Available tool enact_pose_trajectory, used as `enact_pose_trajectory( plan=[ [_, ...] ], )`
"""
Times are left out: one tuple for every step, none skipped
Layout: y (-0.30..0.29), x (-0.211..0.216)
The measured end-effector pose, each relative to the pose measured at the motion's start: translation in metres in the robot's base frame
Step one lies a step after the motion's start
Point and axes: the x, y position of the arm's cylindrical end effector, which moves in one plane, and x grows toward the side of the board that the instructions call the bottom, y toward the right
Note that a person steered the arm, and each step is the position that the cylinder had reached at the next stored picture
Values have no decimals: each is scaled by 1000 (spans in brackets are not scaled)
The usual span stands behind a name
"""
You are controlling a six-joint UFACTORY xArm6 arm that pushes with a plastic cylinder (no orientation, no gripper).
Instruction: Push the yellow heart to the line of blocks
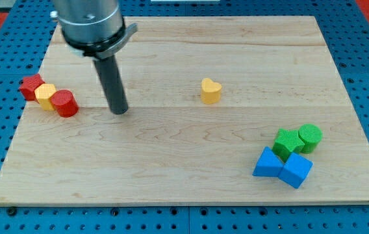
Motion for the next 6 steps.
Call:
enact_pose_trajectory(
  plan=[
    [73, 17],
    [178, 30],
    [227, -25],
    [176, -51],
    [115, -42],
    [192, -39]
  ],
)
